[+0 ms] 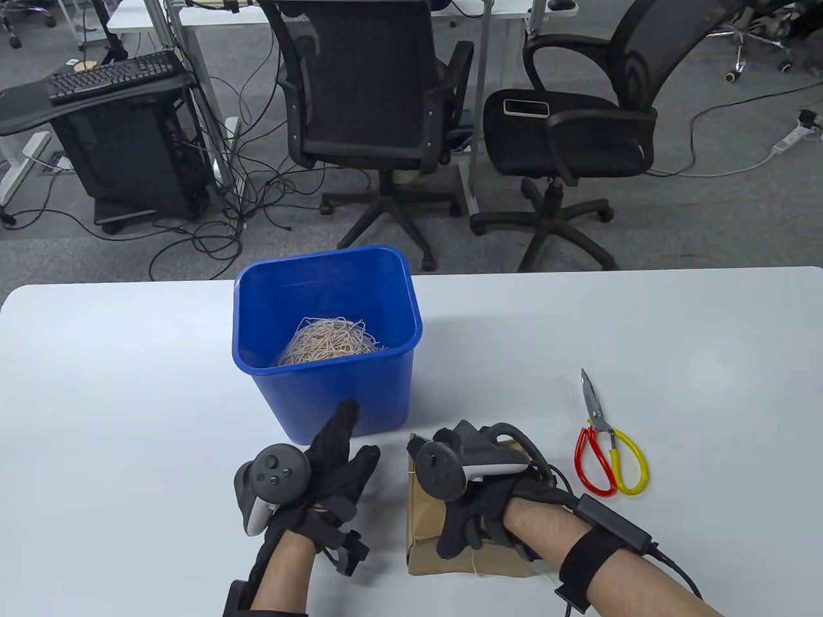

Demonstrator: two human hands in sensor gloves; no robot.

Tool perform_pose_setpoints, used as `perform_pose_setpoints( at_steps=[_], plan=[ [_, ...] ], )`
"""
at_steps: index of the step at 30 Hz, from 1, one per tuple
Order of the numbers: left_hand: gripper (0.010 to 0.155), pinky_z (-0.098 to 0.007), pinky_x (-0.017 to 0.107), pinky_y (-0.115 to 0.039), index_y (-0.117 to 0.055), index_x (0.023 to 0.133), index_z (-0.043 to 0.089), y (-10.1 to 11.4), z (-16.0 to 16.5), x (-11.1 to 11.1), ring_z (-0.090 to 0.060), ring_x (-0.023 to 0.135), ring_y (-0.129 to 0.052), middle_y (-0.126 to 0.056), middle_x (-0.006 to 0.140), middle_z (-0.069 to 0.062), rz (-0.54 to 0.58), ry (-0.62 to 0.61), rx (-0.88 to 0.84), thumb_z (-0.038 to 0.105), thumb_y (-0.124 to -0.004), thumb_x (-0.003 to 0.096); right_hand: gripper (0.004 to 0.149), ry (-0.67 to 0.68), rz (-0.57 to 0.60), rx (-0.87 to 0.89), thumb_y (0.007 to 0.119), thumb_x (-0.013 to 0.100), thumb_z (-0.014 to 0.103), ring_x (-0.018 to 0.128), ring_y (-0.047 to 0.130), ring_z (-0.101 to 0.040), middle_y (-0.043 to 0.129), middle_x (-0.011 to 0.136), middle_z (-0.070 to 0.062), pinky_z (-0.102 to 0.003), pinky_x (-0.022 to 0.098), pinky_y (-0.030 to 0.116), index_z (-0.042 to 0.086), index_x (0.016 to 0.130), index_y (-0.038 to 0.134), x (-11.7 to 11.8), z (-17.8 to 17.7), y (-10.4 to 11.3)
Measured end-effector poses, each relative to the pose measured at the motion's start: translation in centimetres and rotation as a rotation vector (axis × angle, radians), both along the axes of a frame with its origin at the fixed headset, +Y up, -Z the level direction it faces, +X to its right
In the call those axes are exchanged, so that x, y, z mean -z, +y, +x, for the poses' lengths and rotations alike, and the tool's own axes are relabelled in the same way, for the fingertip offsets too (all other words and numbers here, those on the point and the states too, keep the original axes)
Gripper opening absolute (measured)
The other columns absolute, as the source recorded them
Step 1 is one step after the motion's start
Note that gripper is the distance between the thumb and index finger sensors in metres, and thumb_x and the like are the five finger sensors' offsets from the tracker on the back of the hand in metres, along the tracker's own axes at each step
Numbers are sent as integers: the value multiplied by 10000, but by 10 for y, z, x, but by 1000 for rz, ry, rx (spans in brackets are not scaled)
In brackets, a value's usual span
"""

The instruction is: Cut the packaging cotton rope with scissors

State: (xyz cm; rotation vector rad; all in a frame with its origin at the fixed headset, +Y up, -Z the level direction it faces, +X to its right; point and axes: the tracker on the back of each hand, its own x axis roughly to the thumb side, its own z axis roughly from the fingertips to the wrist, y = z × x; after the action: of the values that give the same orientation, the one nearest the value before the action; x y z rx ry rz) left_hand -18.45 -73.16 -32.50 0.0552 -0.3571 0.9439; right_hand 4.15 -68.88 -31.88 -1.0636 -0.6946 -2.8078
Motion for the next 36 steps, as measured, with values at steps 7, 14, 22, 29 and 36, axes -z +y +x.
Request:
perform_pose_setpoints(
  at_steps=[7, 14, 22, 29, 36],
  plan=[
    [779, -760, 647, -393, -253, 1147, 208, 0, 0, 0, -564, 999, -513, -393, 1130, -270, -4, -1, 2, 538, -653, 565, 1335, -77, -135, 15, 903, 289, 728, 948, 71, -655, -28, 1065, -384, -871, 581, 131, 105, 1065, 12, 1, 6, -5],
    [780, -760, 647, -392, -253, 1147, 208, 3, -3, -1, -564, 1000, -511, -389, 1130, -270, 6, 7, -2, 538, -653, 565, 1288, -140, -222, 370, 904, 308, 700, 935, 29, -640, -21, 1076, -352, -877, 545, 107, 93, 1088, 78, 3, 36, 21],
    [778, -759, 647, -394, -249, 1147, 206, -1, -11, 1, -565, 998, -513, -390, 1129, -270, -9, 30, -6, 538, -647, 566, 991, -435, 175, 975, 861, 403, 577, 966, 377, -640, 368, 1127, -342, -891, 550, 177, 34, 1096, 405, -2, 127, 40],
    [772, -758, 646, -397, -251, 1145, 203, -4, -15, 2, -564, 997, -515, -393, 1128, -269, -24, 49, -5, 537, -639, 567, 817, -846, 305, 974, 815, 480, 453, 851, 583, -609, 547, 1040, -366, -853, 578, 318, -3, 1057, 460, -2, 198, 18],
    [769, -757, 645, -400, -248, 1144, 194, -7, -15, 2, -566, 996, -513, -394, 1127, -272, -43, 51, 6, 530, -633, 570, 852, -1096, 303, 342, 838, 468, 487, 603, 805, -561, 763, 878, -378, -730, 420, 634, -51, 1028, 487, 15, 220, -25]
  ],
)
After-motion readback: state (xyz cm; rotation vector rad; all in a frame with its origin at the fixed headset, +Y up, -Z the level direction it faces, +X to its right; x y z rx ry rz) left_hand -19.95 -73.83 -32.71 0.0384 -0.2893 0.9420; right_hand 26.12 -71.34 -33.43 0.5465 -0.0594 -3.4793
